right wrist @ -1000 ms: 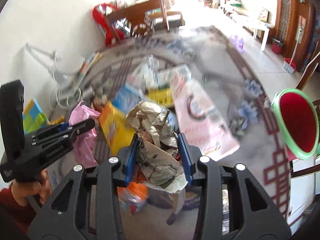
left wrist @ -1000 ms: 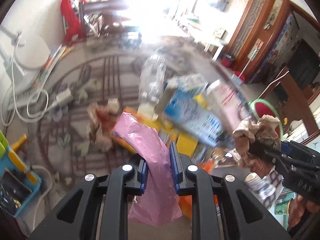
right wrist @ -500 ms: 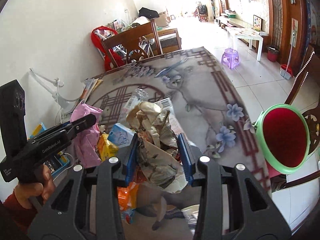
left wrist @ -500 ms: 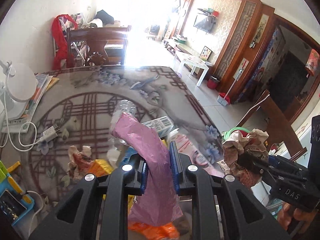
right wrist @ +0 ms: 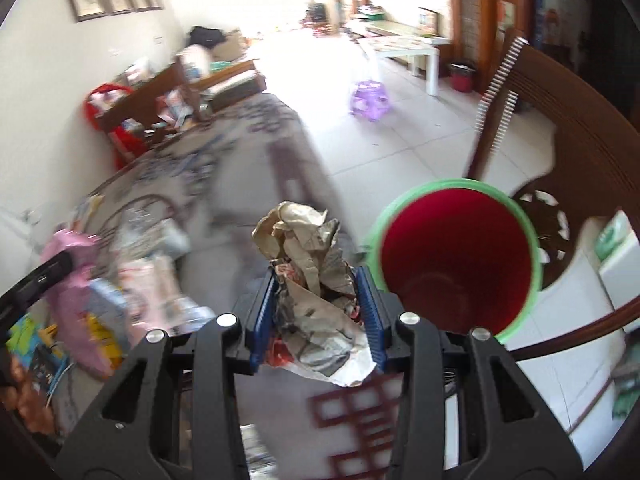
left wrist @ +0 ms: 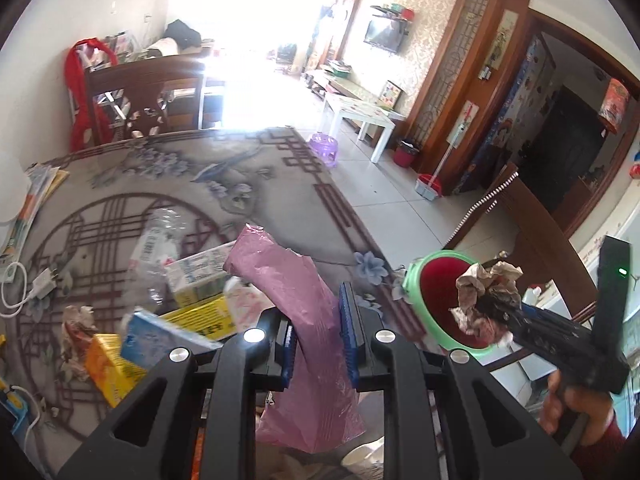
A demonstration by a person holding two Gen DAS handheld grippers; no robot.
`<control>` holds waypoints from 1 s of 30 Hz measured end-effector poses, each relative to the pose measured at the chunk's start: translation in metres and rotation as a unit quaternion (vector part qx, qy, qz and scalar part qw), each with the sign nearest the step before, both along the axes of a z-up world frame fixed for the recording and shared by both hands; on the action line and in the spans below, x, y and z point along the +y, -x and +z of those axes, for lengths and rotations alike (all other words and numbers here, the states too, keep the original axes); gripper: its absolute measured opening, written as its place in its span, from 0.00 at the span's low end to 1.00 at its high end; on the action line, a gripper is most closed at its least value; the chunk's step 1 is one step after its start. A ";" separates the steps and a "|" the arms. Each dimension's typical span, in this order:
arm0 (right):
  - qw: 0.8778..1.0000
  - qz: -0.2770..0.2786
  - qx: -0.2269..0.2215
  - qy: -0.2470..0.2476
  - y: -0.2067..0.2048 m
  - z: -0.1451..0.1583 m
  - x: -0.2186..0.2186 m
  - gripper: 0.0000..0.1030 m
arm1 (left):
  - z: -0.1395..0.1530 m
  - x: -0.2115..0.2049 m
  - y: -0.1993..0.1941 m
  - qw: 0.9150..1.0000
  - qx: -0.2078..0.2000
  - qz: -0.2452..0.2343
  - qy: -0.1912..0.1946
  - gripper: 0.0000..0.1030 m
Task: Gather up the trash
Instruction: 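Carry both items to the red bin and release them inside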
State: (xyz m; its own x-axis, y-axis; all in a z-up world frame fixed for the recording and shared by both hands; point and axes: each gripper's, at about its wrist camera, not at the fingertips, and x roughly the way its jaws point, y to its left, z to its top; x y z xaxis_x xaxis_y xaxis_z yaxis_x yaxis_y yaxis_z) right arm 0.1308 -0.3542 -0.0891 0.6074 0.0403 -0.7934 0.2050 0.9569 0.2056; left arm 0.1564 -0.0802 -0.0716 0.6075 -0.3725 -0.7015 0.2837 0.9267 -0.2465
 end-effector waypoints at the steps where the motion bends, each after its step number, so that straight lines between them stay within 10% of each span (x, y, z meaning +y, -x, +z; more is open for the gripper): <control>1: 1.000 -0.011 0.005 0.005 -0.002 -0.006 -0.012 0.37 | -0.001 -0.009 -0.001 1.000 0.003 -0.007 -0.002 0.16; 12: 0.995 -0.086 0.010 0.043 -0.001 -0.025 -0.098 0.67 | -0.015 -0.106 -0.015 0.995 0.020 -0.098 -0.010 0.16; 30: 0.980 -0.194 0.016 0.028 0.081 -0.010 -0.173 0.70 | -0.060 -0.284 -0.048 0.967 0.056 -0.248 0.005 0.27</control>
